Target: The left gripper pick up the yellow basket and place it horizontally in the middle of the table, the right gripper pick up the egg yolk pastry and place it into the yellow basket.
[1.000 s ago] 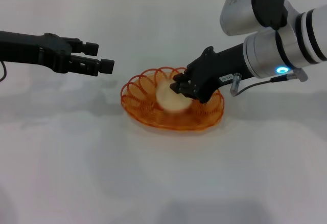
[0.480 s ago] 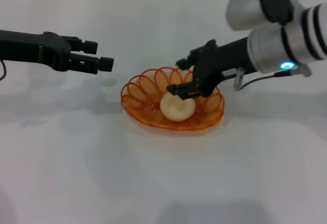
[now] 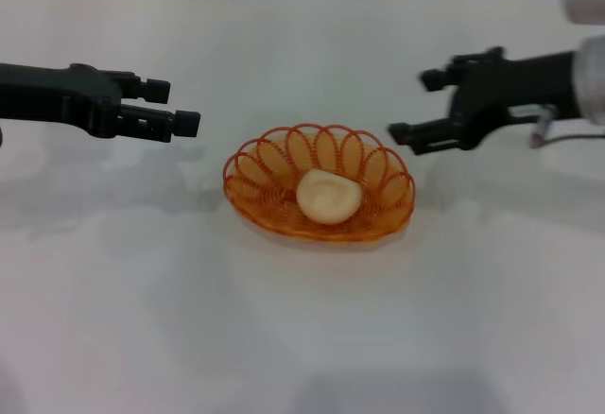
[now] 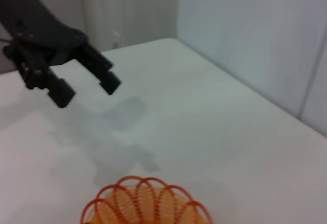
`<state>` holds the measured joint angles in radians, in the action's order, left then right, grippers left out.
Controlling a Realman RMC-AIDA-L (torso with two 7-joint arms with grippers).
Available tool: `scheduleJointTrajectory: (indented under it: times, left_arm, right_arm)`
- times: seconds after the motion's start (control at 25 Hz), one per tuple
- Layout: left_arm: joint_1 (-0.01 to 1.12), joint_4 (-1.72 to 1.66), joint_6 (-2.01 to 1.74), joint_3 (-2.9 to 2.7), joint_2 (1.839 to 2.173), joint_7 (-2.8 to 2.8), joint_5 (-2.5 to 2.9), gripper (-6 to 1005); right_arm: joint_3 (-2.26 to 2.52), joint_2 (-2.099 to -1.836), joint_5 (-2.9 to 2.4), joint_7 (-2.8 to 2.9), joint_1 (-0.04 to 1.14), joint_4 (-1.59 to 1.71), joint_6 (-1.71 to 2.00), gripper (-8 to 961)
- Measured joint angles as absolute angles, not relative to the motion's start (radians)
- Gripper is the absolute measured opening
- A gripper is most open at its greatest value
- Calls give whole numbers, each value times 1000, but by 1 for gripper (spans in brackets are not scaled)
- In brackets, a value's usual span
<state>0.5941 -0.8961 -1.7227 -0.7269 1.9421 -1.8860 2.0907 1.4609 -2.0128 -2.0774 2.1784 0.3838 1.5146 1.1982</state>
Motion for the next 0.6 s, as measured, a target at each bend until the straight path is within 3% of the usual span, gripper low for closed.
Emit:
scheduleJointTrajectory:
  times: [0.24,0.6]
  left_arm:
    - [574,-898,-1719,-725,1938,-1836,2084,893]
    - [541,-899,-1759,-726,1938,-1748,2078,893]
  right_arm:
    - [1324,-2011,-1926,2056,307,1499,1313,869]
    - [1237,-2008,-1852,1947,260,1470,1443,864]
